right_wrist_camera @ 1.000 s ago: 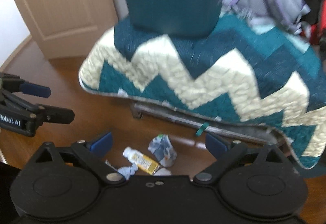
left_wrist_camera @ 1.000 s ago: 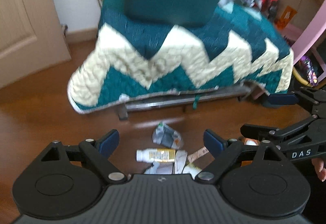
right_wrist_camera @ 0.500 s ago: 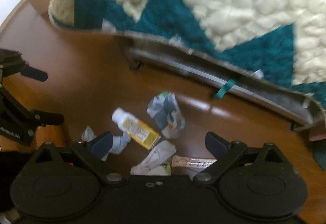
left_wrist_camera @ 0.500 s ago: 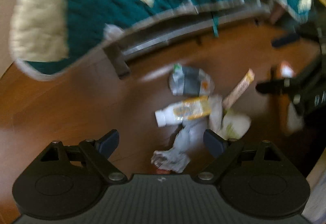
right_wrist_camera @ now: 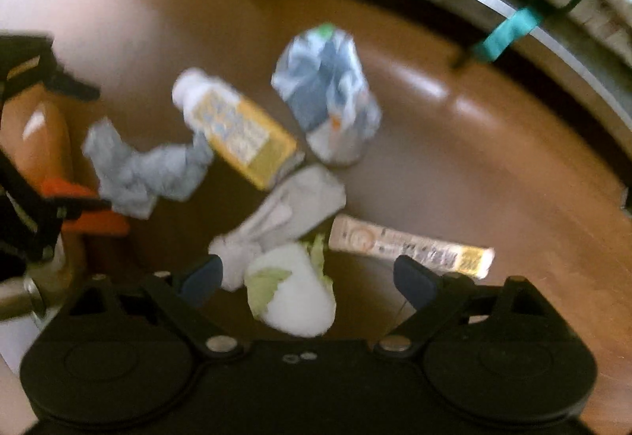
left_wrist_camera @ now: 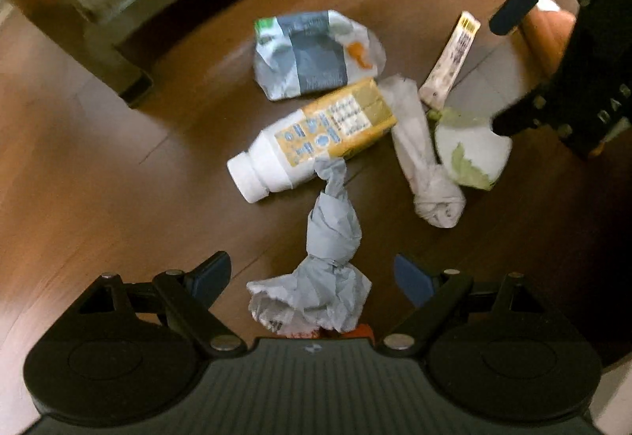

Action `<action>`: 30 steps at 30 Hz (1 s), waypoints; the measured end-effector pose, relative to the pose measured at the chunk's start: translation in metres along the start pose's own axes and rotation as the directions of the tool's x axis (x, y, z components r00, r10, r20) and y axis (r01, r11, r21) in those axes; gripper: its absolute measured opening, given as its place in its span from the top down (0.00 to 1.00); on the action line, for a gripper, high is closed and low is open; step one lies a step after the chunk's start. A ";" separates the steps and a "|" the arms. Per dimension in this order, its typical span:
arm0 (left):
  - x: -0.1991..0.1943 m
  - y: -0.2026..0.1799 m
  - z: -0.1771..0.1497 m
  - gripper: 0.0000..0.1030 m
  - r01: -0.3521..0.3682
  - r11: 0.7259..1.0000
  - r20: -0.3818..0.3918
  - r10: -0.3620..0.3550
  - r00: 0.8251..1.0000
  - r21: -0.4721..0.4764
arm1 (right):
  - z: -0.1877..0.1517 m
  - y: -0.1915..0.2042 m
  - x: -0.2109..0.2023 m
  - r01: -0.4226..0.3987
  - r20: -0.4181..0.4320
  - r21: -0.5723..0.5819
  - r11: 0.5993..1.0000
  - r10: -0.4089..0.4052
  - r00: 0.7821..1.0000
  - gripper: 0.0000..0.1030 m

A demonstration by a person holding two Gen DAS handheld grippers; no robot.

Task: Collect trash
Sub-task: 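Close the left tool on the grey paper while the right tool grasps the cabbage leaf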

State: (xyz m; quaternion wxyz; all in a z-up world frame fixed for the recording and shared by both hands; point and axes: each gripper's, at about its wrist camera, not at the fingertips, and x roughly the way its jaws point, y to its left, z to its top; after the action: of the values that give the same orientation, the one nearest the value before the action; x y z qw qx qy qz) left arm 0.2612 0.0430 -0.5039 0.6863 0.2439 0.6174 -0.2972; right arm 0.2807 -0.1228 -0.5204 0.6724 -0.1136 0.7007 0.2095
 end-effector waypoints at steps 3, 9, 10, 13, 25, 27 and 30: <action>0.017 -0.004 0.002 0.12 -0.005 1.000 0.004 0.005 1.000 0.007 | -0.006 0.001 0.020 -0.009 -0.048 -0.027 1.000 0.007 0.999 0.15; 0.041 -0.006 0.009 0.13 0.026 0.999 -0.008 -0.026 1.000 -0.027 | -0.009 -0.010 0.057 -0.033 -0.137 0.054 0.998 0.040 0.990 0.22; 0.045 -0.007 0.010 0.13 0.030 0.999 -0.008 -0.030 1.000 -0.028 | -0.010 -0.013 0.063 -0.037 -0.150 0.073 0.997 0.048 0.987 0.22; 0.053 -0.004 0.012 0.14 0.027 0.999 -0.004 -0.028 1.000 -0.042 | -0.013 -0.022 0.077 -0.051 -0.185 0.141 0.989 0.077 0.980 0.27; 0.076 0.007 0.020 0.46 0.054 0.989 -0.044 -0.061 0.997 -0.138 | -0.018 -0.039 0.088 -0.082 -0.208 0.325 0.942 0.155 0.966 0.65; 0.078 0.009 0.021 0.53 0.066 0.984 -0.046 -0.074 0.996 -0.167 | -0.016 -0.045 0.085 -0.063 -0.212 0.350 0.935 0.144 0.967 0.74; 0.079 0.008 0.022 0.68 0.083 0.979 -0.034 -0.091 0.995 -0.185 | -0.016 -0.044 0.080 -0.048 -0.222 0.347 0.937 0.132 0.966 0.85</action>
State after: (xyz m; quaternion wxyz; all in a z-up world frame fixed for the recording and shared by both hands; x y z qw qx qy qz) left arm 0.2876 0.0248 -0.5800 0.6788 0.1588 0.6667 -0.2638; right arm 0.2797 -0.1589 -0.6057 0.5810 0.0114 0.8075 0.1012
